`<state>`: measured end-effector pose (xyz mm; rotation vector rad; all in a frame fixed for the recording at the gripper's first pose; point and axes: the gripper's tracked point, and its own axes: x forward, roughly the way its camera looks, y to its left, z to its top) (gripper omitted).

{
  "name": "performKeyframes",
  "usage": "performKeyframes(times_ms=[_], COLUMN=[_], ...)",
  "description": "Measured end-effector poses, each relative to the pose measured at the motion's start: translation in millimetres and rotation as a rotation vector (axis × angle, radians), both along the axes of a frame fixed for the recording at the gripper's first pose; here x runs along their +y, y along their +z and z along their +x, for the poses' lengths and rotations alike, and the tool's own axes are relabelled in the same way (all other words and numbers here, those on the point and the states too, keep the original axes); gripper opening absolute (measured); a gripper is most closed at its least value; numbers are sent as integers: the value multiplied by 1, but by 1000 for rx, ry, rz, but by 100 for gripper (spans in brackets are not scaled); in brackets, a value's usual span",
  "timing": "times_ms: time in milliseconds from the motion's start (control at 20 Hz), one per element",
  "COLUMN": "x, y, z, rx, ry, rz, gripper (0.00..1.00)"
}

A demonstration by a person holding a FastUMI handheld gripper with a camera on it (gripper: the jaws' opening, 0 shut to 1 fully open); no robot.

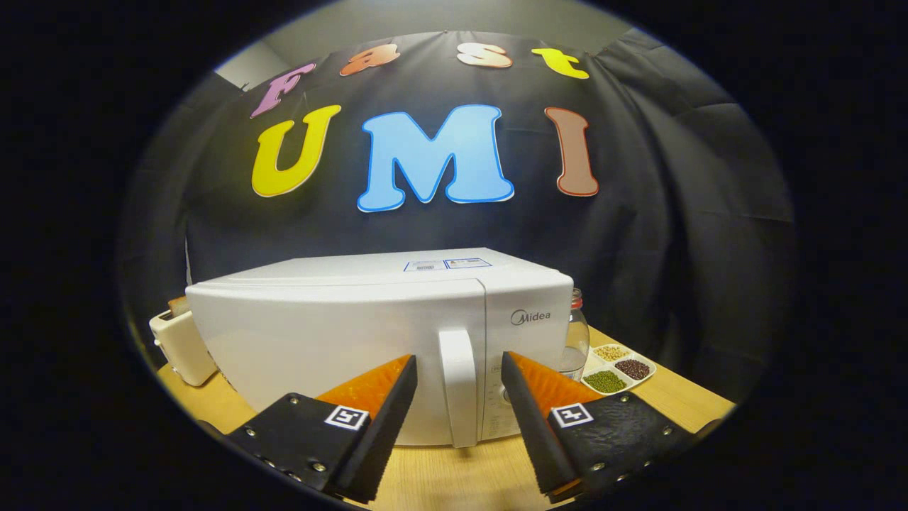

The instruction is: Open the microwave, put the food inside, and close the microwave door.

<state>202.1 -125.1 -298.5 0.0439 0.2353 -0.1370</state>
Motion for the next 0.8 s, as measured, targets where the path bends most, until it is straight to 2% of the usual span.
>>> performKeyframes(times_ms=[100,150,200,300,350,450,500,650,700,800], x=[-5,-6,-4,0,1,0,0,1,0,1], y=[-9,-12,-9,-8,-6,-7,-7,-6,-8,-9], z=[5,5,4,8,7,6,6,3,4,2], rx=[16,28,15,1,-3,0,3,17,19,25], ry=[-14,-19,-20,-5,-6,-13,-14,-6,-7,-7], rz=[-7,3,17,0,-27,-38,-34,-8,-2,13], gripper=[77,56,48,43,32,32,24,24,13,13])
